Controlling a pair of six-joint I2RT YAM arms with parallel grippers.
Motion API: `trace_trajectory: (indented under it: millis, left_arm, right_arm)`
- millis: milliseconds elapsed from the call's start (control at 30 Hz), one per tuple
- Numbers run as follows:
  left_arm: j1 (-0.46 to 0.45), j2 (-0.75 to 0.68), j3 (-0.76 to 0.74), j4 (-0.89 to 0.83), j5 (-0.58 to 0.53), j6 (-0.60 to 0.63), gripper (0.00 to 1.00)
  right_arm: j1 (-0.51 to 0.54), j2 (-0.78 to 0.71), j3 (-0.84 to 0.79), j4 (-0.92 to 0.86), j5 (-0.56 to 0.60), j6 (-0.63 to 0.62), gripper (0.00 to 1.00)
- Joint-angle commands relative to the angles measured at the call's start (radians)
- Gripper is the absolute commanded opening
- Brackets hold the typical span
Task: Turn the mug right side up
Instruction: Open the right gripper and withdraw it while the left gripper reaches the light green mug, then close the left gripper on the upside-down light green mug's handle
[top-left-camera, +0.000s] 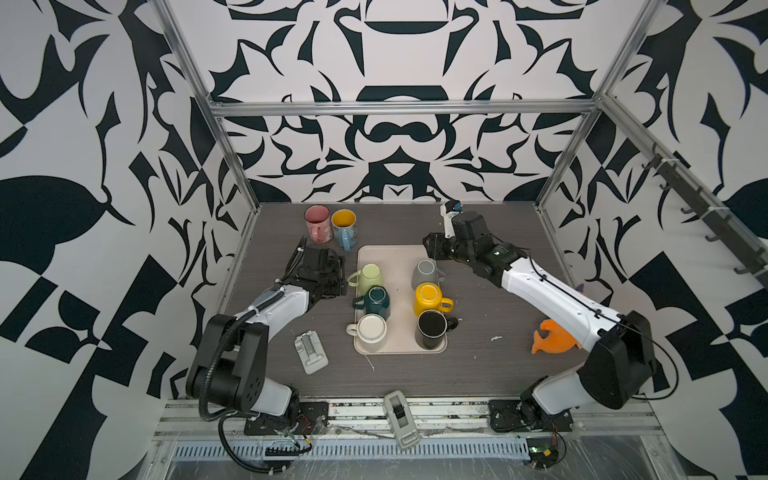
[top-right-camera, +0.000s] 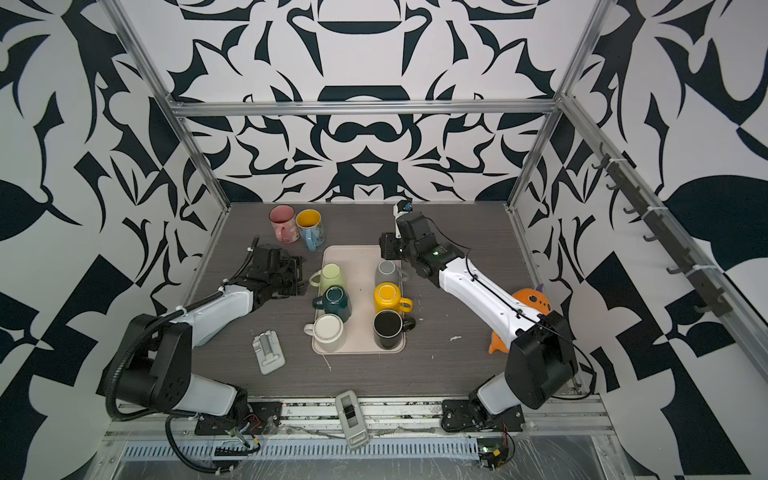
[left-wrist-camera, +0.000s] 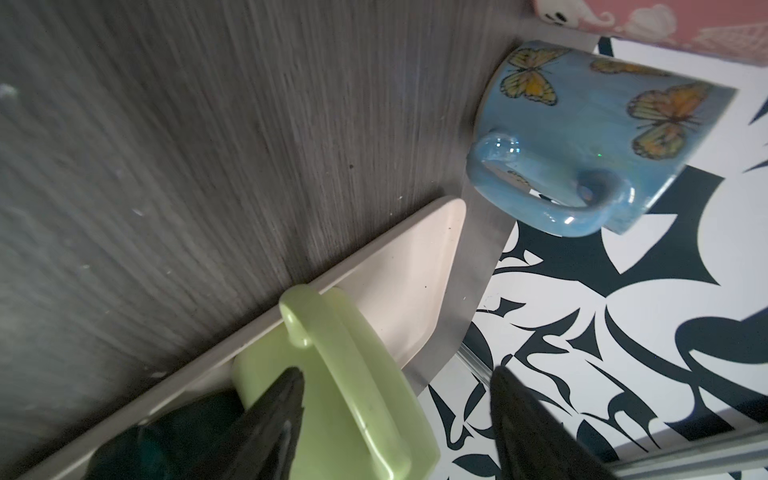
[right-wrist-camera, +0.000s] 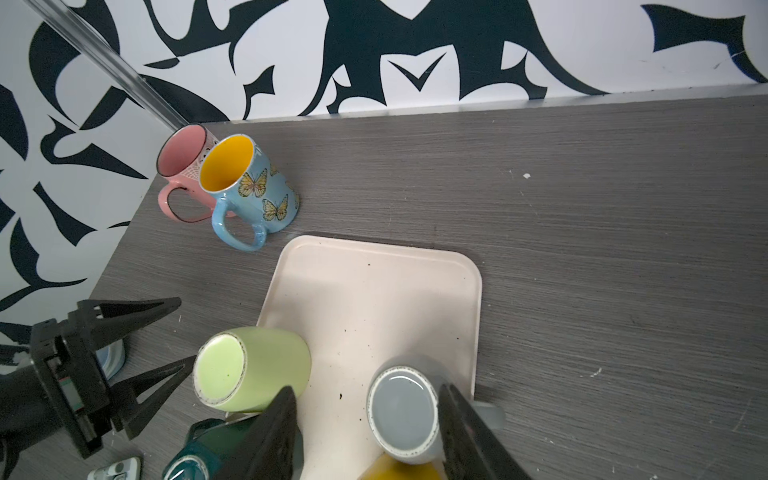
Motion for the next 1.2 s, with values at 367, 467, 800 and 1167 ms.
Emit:
trace_trajectory:
  millis: [367, 467, 800, 1167]
  left_arm:
    - [-0.008, 0.092, 0.035, 0.1, 0.016, -0.118, 0.69]
    - [-0.011, 0.106, 0.037, 0.125, 0.016, -0.129, 0.66]
    - [-0.022, 0.165, 0.069, 0.193, 0.043, -0.135, 0.58]
    - [-0.032, 0.209, 0.07, 0.24, 0.059, -0.153, 0.51]
  right_arm:
    - [-0.035, -0.031, -0.029, 0.063, -0.042, 0.039, 0.57]
    - [-0.038, -0.025, -0.032, 0.066, -0.05, 0.047, 0.57]
    - [-0.044, -0.023, -0.046, 0.073, -0.056, 0.056, 0.56]
    - [-0.051, -0.023, -0.053, 0.074, -0.059, 0.062, 0.55]
